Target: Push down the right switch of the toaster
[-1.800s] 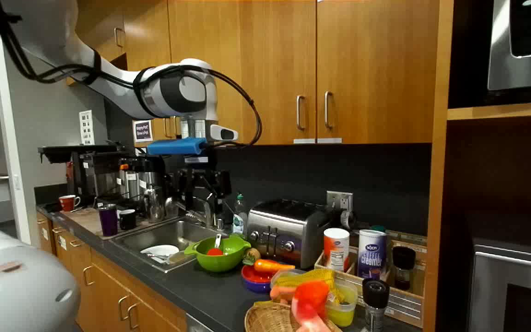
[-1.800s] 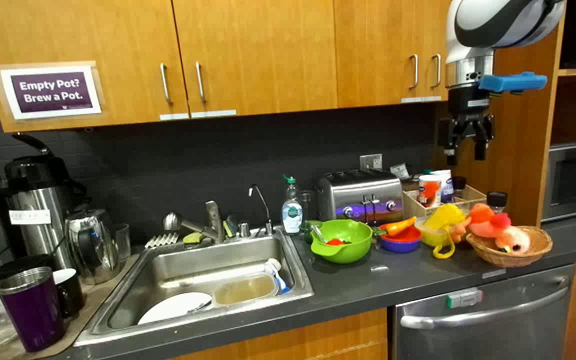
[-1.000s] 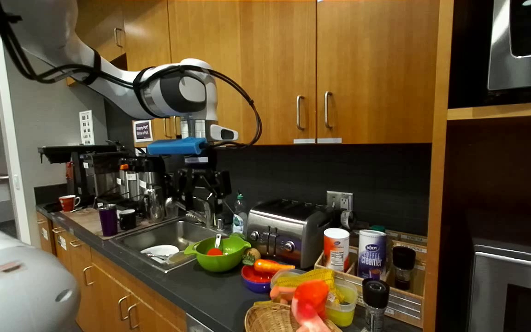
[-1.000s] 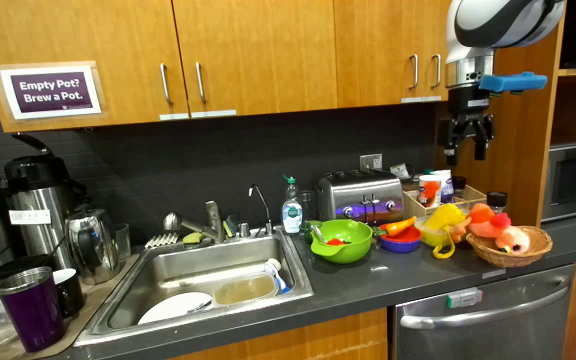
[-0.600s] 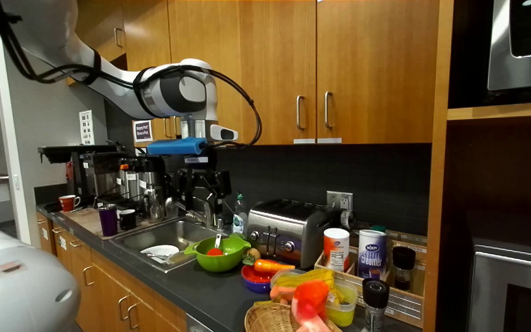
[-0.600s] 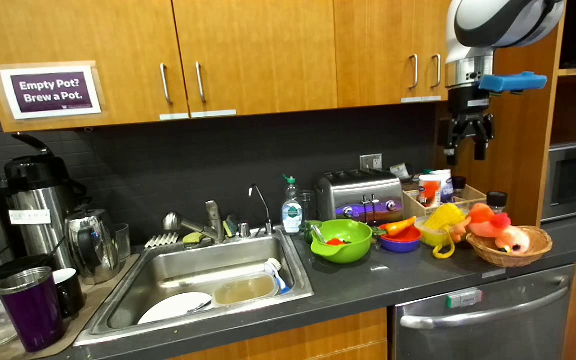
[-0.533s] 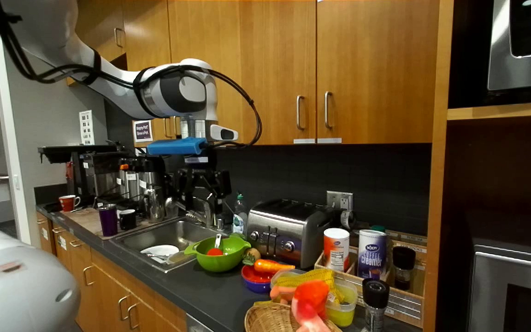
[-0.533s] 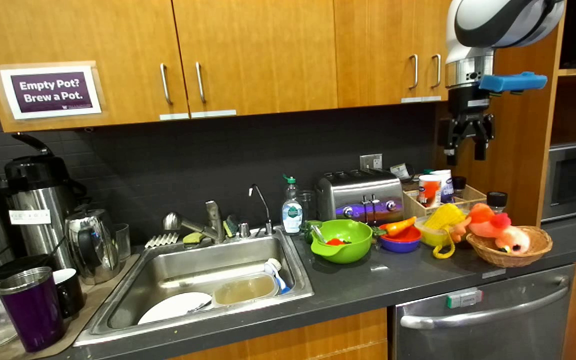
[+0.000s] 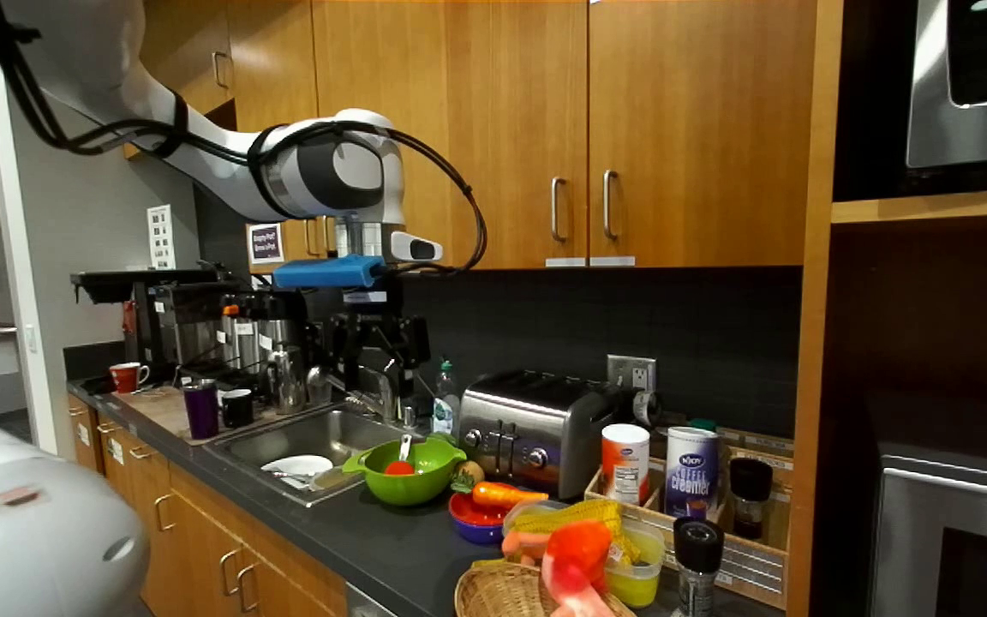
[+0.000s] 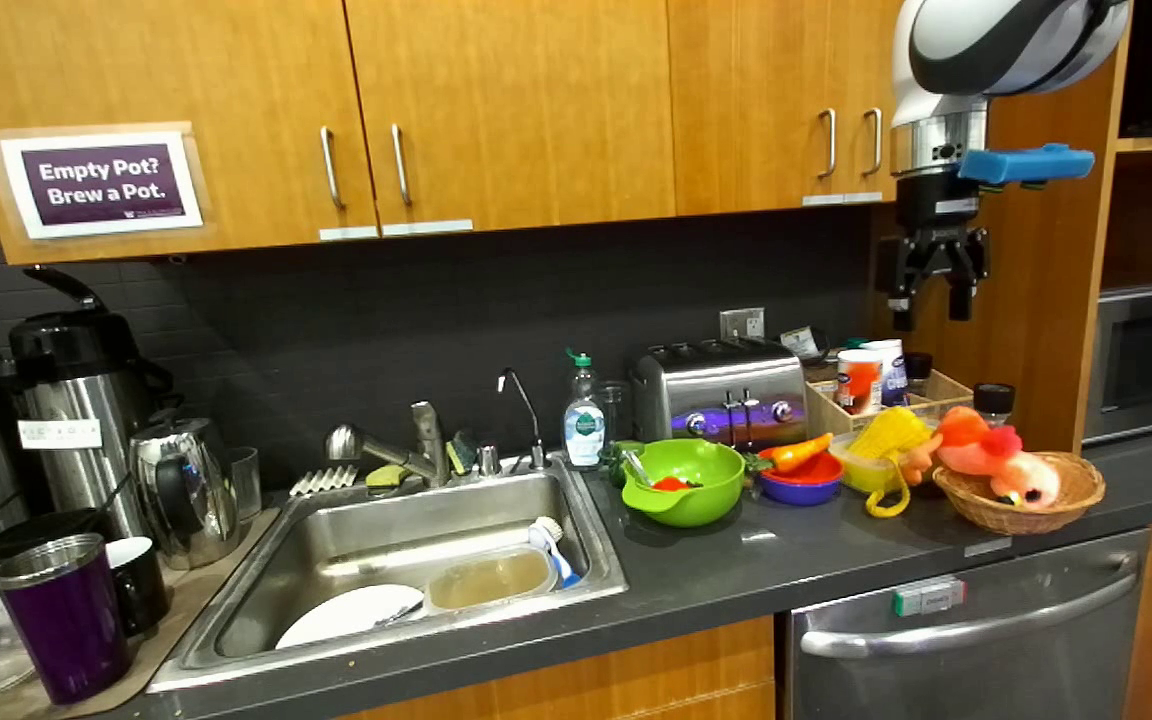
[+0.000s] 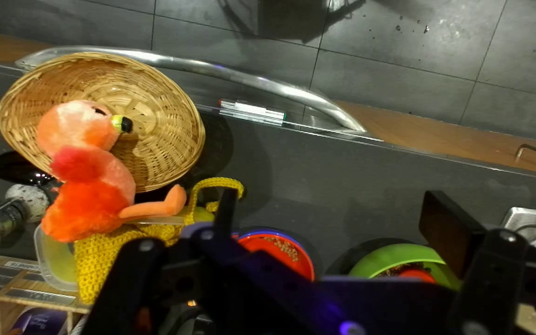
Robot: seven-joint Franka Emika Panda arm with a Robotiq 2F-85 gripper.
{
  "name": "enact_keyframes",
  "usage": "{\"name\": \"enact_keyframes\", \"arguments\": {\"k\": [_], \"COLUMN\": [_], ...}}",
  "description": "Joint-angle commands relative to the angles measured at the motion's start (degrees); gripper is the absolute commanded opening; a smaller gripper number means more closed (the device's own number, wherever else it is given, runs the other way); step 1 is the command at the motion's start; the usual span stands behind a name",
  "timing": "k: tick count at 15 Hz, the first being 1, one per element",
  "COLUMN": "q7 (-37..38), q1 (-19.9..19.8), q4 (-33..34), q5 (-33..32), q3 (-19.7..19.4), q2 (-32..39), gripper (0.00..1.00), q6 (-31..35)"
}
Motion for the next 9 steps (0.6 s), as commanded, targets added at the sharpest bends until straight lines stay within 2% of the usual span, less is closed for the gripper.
{"name": "enact_keyframes", "arguments": {"k": [1,3,9], "q7": [0.1,1.9,-0.2], "q1": [0.2,-0.4,-0.4], "q4": [0.1,-1.5,-5.7], "q5": [-0.1,-0.8,-2.7], "q3": [-0.1,0.5,0.0], "q2": [0.0,-0.7,-0.7], "gripper": [1.00,1.00,1.00], "q6": [-0.1,2.5,17.7]}}
